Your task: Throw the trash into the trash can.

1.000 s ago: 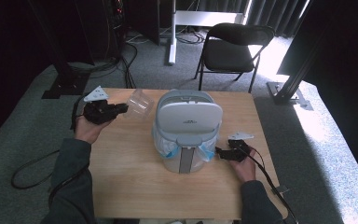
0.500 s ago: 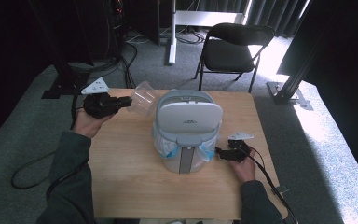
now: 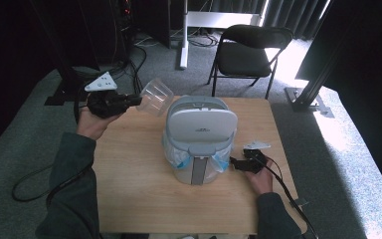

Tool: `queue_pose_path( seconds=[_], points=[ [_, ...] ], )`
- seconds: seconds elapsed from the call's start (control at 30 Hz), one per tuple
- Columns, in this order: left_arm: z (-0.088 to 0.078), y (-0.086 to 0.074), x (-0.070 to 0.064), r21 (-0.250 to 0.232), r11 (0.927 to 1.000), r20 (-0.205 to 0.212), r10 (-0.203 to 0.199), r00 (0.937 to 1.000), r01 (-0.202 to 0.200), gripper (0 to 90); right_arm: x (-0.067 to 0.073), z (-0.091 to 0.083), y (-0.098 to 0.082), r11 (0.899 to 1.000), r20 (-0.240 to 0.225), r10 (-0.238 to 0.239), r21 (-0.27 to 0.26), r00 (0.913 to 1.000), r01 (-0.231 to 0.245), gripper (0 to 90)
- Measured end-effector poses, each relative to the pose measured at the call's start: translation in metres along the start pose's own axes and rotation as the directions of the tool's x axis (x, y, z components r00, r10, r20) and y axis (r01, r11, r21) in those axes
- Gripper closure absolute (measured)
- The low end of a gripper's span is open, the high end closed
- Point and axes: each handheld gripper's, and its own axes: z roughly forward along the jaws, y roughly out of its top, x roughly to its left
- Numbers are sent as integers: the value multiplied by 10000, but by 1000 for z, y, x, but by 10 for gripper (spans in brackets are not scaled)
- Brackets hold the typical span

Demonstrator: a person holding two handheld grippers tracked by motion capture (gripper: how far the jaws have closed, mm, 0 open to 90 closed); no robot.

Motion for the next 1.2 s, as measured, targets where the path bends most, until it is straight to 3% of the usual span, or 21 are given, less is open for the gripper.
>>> queue_pose_path(
  seconds=[0.57, 0.87, 1.2],
  points=[
    [-6, 35, -12, -335, 9979, 348, 565, 9978, -553, 839, 0, 0, 0, 10000, -21, -9, 1, 10000, 9, 259],
    [-3, 49, -23, -508, 9950, 866, 904, 9921, -862, 839, 0, 0, 0, 10000, -27, -12, 0, 10000, 12, 259],
    [5, 55, -31, -793, 9934, 1493, 938, 9843, -826, 838, 1, 0, 0, 10000, -48, -19, -2, 10000, 19, 259]
  ],
)
